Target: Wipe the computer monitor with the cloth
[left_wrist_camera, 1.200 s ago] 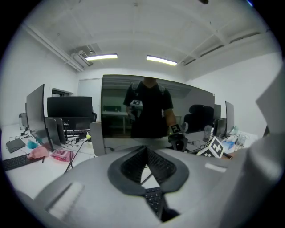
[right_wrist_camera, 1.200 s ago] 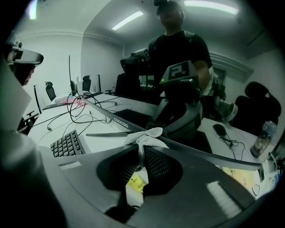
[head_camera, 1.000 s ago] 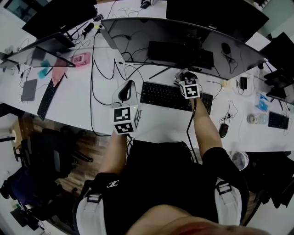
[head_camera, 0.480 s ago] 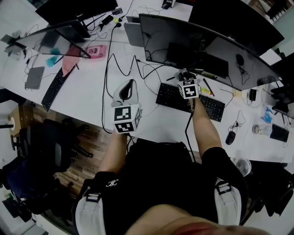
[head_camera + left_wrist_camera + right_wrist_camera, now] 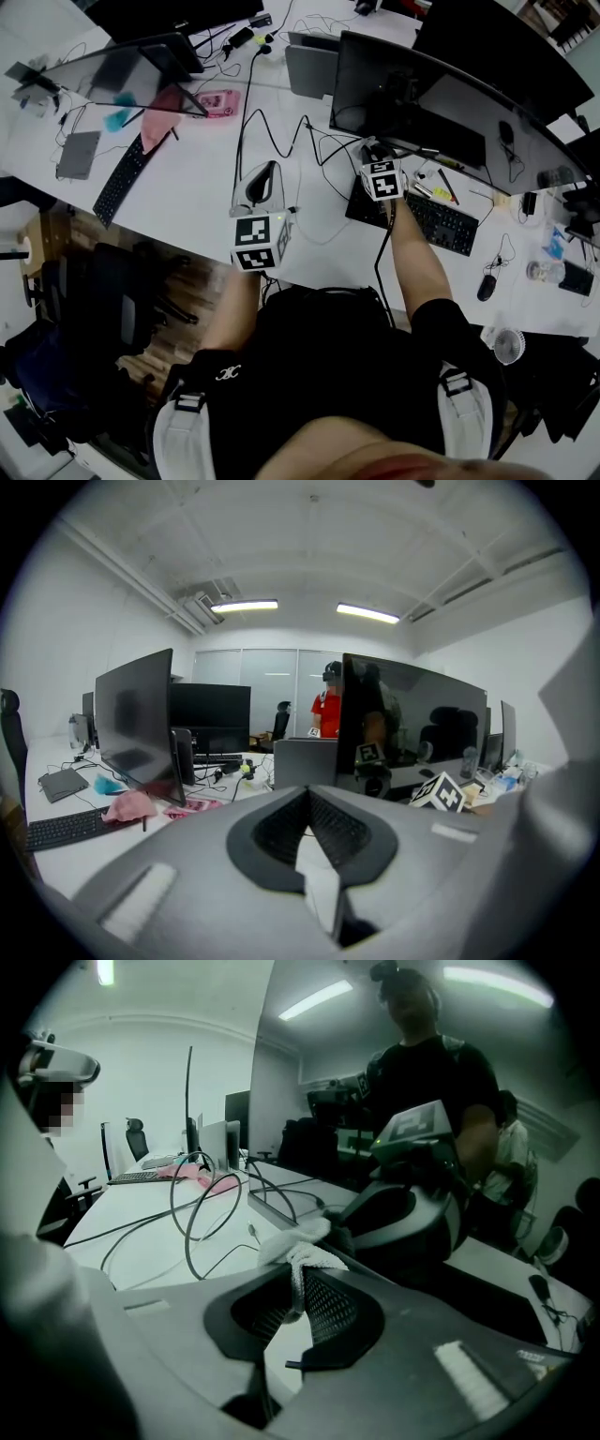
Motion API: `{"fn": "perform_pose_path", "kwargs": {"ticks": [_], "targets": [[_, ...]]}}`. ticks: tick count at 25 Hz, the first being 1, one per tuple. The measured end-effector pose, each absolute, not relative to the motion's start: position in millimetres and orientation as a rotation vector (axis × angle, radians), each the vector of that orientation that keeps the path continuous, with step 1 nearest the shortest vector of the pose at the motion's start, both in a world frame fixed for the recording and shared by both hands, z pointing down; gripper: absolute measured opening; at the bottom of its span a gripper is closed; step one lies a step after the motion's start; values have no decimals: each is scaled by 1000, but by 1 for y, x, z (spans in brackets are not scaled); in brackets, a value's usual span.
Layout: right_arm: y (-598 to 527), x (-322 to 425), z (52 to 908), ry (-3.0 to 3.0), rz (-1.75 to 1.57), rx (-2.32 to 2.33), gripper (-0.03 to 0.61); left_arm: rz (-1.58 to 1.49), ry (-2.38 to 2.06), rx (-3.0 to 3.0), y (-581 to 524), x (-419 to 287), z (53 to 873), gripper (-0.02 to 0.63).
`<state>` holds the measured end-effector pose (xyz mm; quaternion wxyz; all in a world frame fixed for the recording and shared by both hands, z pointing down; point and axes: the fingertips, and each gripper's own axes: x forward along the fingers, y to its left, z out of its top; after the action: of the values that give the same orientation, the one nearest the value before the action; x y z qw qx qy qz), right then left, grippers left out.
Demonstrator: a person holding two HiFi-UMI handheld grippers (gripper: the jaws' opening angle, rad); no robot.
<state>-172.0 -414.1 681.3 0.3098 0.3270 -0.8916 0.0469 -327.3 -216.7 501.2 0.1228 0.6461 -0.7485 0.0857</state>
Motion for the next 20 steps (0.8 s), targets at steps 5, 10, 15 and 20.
{"fn": "perform_pose_path", "kwargs": {"ticks": [5, 10, 15, 20], "targets": [[-406, -214, 680, -2385, 110, 833, 28, 241, -2194, 1876, -210, -355, 502, 51], [-400, -253, 678, -2411, 79, 795, 28, 225, -2216, 1838, -198, -384, 503, 51], [-390, -284, 670, -2430, 57, 760, 28, 216, -2238, 1796, -187, -409, 508, 51], [-392, -300, 642, -2484, 46, 826, 28, 198, -2246, 1795, -184, -419, 503, 51]]}}
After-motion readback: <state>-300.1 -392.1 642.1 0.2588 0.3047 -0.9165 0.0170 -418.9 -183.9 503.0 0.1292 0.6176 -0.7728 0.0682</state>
